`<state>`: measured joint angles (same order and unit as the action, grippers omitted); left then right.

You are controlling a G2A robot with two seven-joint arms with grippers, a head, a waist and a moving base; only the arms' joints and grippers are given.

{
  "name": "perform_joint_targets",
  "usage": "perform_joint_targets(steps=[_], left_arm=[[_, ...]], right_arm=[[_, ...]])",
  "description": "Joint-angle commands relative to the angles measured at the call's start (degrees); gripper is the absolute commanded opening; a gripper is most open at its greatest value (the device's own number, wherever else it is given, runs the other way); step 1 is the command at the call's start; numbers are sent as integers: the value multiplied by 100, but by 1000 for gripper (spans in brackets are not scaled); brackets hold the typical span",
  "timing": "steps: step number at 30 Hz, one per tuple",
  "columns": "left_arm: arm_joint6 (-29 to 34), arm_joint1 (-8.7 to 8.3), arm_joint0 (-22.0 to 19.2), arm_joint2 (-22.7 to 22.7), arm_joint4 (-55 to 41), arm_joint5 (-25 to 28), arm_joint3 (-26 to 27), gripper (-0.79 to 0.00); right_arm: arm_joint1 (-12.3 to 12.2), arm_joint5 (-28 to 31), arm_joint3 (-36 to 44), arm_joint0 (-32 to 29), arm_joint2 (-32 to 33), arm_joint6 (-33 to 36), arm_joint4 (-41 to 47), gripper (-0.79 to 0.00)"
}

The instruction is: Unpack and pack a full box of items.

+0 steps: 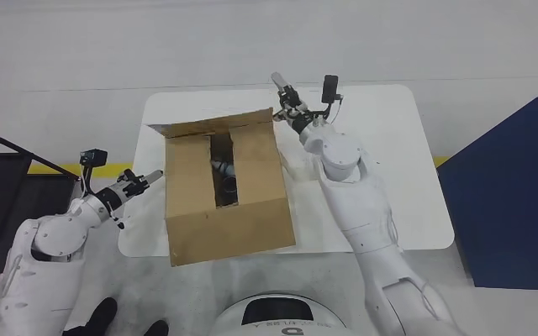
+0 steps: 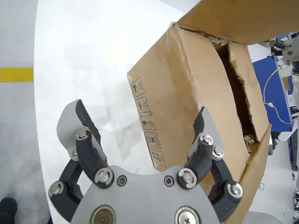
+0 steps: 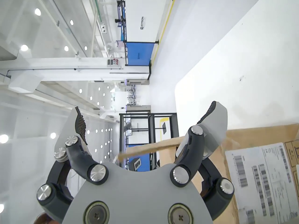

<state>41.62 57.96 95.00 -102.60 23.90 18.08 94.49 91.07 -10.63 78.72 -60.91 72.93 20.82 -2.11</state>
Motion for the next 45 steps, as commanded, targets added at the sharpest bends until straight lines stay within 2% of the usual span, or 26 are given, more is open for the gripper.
perform_joint_targets(steps=[1, 4, 8, 14, 17, 20, 24, 31, 34, 37, 40, 45], left_arm=[[8, -5, -10, 8, 12, -8, -3, 0], [17, -15, -14, 12, 97, -40, 15, 0], [24, -21, 3, 41, 121, -65, 34, 0], [89, -34, 76, -15, -206, 166, -216, 0], [159, -46, 180, -100, -533, 541, -337, 0], [541, -93, 354, -257, -898, 1397, -359, 0], [1008, -187, 846, -678, -690, 2286, -127, 0], [1398, -266, 1506, -942, -407, 2817, 397, 0], [1468, -291, 1636, -975, -293, 2796, 696, 0], [1404, -298, 1631, -836, -111, 2522, 982, 0], [1256, -297, 1490, -671, 7, 2128, 1010, 0], [1187, -319, 1263, -543, -8, 1903, 954, 0]], right_arm=[[-58, 112, 58, -50, 93, 554, -4, 0], [-149, 253, 159, -158, 282, 1173, 10, 0], [-265, 241, 400, -273, 256, 1852, -517, 0], [-336, 415, 740, -396, 125, 2229, -620, 0], [-345, 325, 823, -367, -67, 2243, -786, 0], [-347, 217, 858, -289, -228, 2211, -871, 0], [-348, 82, 960, -220, -446, 2159, -972, 0], [-353, -78, 1060, -135, -701, 2082, -1065, 0], [-352, -154, 992, -55, -790, 2035, -1084, 0], [-347, -194, 931, 3, -881, 1952, -1068, 0], [-353, -245, 897, 33, -920, 1896, -1079, 0], [-371, -318, 977, -12, -957, 1802, -1114, 0]])
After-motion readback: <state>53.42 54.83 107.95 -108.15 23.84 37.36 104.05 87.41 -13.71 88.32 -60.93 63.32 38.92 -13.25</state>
